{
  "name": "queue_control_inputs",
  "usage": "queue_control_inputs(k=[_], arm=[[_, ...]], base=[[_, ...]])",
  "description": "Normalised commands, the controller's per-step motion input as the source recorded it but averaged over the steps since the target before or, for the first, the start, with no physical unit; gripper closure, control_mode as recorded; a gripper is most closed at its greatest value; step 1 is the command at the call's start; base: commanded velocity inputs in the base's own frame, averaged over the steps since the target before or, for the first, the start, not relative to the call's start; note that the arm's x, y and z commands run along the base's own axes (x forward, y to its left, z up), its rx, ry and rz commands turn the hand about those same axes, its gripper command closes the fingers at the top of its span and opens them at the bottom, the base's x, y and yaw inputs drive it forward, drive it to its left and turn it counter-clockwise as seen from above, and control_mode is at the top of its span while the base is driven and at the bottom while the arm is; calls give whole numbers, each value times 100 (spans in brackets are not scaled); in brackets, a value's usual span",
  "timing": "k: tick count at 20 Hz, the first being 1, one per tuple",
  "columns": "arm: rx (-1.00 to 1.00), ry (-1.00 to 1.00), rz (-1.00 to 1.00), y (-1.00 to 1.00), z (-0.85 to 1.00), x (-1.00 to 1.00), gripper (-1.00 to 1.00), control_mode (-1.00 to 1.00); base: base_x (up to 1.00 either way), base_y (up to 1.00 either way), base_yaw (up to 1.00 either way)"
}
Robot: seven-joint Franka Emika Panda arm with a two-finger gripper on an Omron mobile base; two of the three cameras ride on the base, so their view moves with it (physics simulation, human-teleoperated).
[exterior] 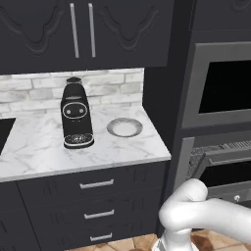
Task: Take the fish from the oven and place it on the plate on the counter.
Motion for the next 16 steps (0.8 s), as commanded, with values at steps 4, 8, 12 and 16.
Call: queue_control_inputs(k=[4,8,12,16], arm=[[0,9,0,0,-86,-89,100,-100],[0,9,0,-2,-84,-94,100,-100],[0,12,0,-1,-78,-90,100,-100],[0,12,0,-2,-75,-91,100,-100]], base=[[0,0,0],[0,0,0],[0,0,0],[0,0,0]])
